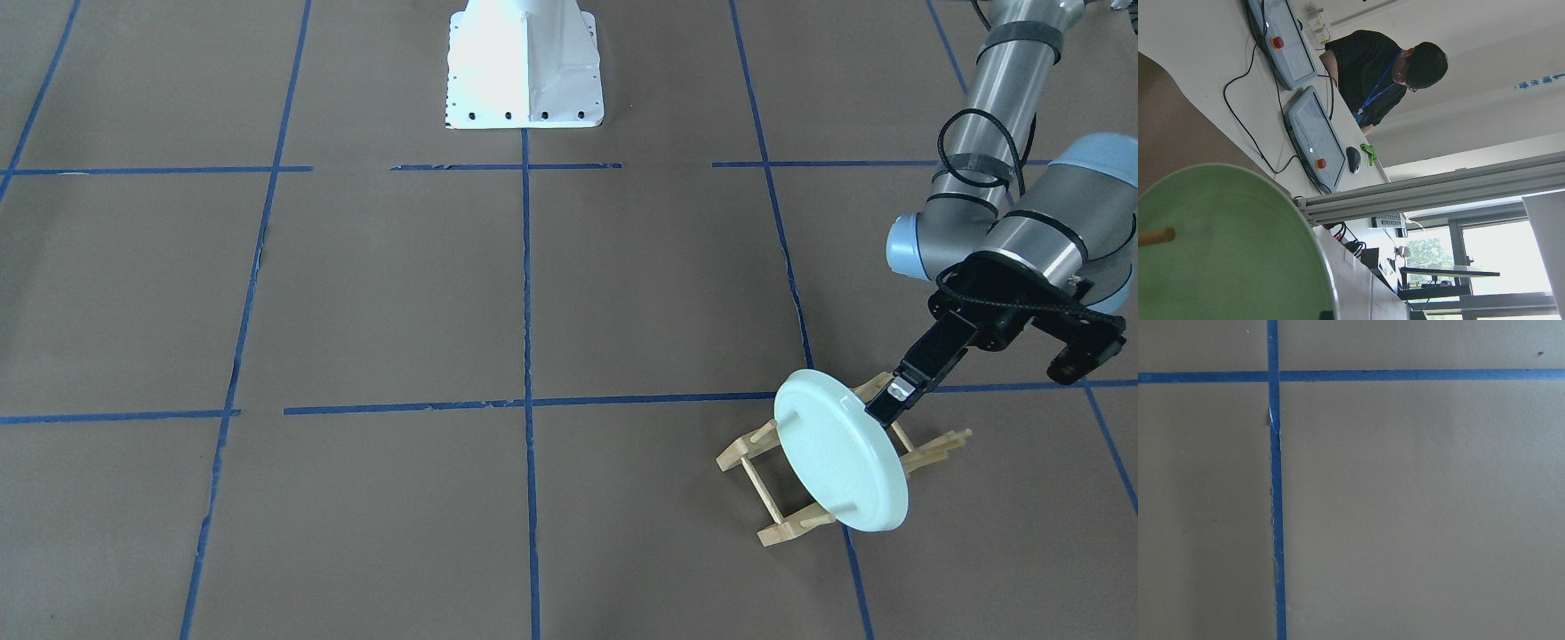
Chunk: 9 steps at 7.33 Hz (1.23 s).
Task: Place plate on rack
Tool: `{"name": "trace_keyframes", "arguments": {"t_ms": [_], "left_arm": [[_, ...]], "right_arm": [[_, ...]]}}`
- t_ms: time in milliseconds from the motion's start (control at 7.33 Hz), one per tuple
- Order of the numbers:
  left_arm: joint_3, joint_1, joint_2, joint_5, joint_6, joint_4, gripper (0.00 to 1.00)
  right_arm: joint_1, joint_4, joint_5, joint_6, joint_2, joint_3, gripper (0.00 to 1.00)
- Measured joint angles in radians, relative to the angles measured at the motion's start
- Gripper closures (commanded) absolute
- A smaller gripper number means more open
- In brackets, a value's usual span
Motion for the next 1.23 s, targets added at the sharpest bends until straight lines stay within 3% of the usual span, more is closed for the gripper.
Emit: {"name": "trace_keyframes", "arguments": {"t_ms": [682,1227], "left_arm": [[-0.025,-0.019,0.018,-0.037,0.119,0.051,0.00],[-0.319,-0.081,0.184,-0.097,0.647,0.483,0.00]], "right_arm": [[0.000,-0.001,0.000,0.001,0.000,0.000,0.00],[0.000,-0.001,0.000,0.001,0.000,0.001,0.00]]}}
